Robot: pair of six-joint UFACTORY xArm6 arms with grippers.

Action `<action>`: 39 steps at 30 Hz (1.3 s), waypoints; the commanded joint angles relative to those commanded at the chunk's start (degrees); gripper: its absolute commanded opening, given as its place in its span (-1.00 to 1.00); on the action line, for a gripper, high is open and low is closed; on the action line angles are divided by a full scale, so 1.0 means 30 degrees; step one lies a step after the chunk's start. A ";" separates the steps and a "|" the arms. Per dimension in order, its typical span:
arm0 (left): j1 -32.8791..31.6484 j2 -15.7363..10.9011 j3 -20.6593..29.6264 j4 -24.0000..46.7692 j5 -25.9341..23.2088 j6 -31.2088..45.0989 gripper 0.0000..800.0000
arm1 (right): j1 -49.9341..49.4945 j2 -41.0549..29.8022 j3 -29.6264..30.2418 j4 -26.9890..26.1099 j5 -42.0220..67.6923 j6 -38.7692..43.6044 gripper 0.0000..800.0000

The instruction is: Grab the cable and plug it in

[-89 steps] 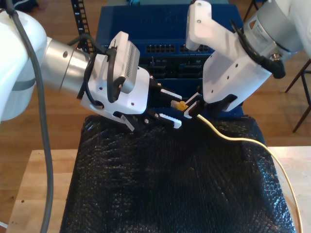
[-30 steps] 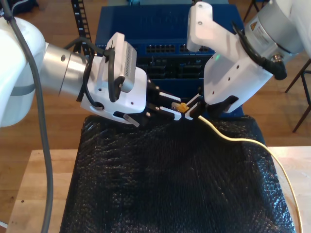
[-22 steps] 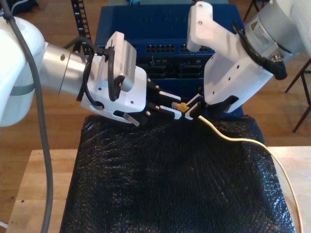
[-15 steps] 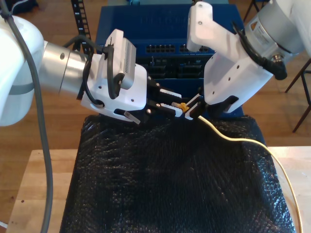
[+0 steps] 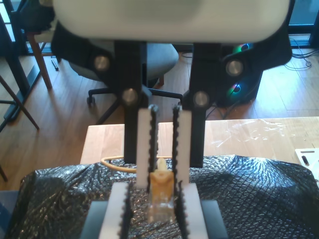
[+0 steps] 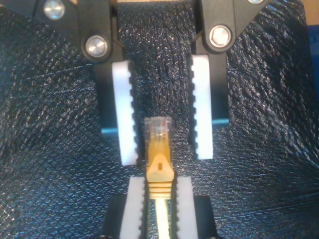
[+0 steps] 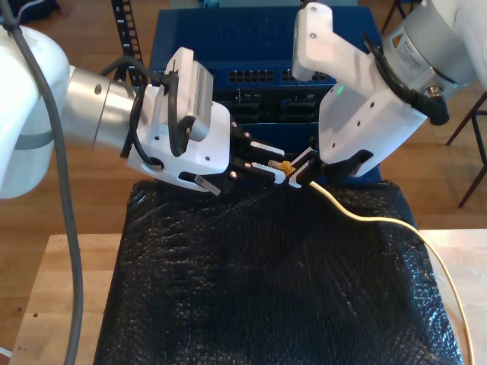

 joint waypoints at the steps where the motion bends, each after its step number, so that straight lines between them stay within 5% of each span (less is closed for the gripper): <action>1: 0.0000 0.0000 0.0000 0.0029 0.0000 0.0000 -0.50 | 0.0000 0.0000 0.0000 0.0000 0.0000 0.0000 -0.99; 23: 0.0029 -0.0088 0.0147 -0.0029 0.0029 0.0000 -0.65 | 0.0000 -0.0029 -0.0029 0.0000 -0.0029 0.0000 -0.99; 39: 0.0029 -0.0147 0.0147 -0.0029 0.0059 0.0000 -0.98 | 0.0000 -0.0029 -0.0029 0.0000 -0.0029 0.0000 -0.98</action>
